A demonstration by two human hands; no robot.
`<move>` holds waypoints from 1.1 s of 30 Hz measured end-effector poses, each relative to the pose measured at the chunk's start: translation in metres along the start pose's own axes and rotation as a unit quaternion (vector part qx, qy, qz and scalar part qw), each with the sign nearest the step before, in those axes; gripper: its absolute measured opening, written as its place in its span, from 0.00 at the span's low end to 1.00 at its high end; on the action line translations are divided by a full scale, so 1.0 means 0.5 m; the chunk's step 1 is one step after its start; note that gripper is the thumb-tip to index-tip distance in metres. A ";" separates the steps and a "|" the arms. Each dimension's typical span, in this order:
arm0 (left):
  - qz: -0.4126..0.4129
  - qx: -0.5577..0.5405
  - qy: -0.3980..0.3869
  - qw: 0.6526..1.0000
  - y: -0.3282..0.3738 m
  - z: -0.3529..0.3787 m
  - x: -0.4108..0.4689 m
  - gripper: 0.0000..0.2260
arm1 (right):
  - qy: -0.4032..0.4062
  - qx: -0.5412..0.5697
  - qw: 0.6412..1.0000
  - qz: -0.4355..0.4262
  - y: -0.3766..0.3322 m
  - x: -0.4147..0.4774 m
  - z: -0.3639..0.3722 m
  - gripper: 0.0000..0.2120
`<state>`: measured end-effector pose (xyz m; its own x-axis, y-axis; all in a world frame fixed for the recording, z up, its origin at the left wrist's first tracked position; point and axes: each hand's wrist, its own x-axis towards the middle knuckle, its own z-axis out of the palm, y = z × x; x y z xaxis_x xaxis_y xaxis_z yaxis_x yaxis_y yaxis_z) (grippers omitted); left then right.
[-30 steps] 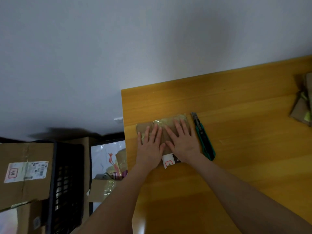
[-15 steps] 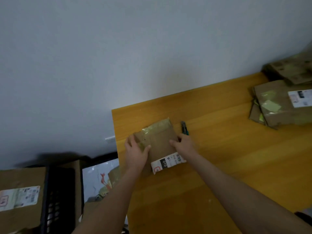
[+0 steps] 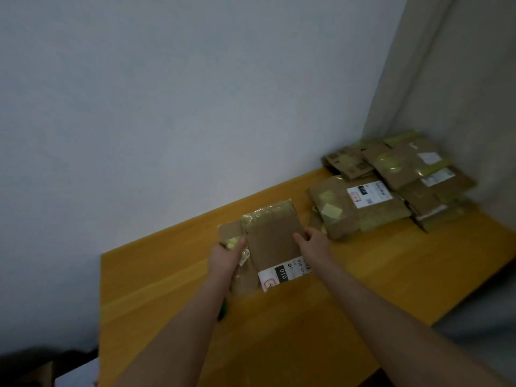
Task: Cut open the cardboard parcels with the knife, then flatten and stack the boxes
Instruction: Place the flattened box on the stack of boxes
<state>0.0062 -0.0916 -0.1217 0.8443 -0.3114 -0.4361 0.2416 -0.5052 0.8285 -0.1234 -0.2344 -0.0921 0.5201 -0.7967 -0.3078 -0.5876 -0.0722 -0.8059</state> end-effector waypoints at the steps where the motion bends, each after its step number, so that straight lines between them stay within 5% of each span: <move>1: 0.010 0.009 0.008 1.000 0.019 0.045 -0.013 0.21 | -0.003 -0.010 1.000 -0.003 0.022 0.012 -0.046 0.16; 8: 0.052 0.061 -0.001 0.997 0.158 0.352 -0.130 0.17 | 0.005 -0.049 0.998 0.024 0.142 0.091 -0.355 0.38; 18: 0.077 0.004 -0.118 0.990 0.332 0.604 -0.069 0.22 | 0.045 -0.050 0.998 -0.009 0.159 0.331 -0.603 0.37; 26: 0.081 0.052 -0.073 0.993 0.465 0.864 0.063 0.24 | 0.116 -0.178 0.977 -0.003 0.161 0.580 -0.750 0.37; 33: 0.067 0.083 -0.022 0.994 0.550 1.011 0.135 0.27 | 0.069 -0.303 0.950 -0.023 0.161 0.742 -0.798 0.41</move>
<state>-0.1123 -0.6584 -0.1008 0.8412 -0.4173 -0.3439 0.0431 -0.5821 0.8119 -0.2250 -0.7751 -0.0694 0.4922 -0.8523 -0.1772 -0.8370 -0.4074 -0.3654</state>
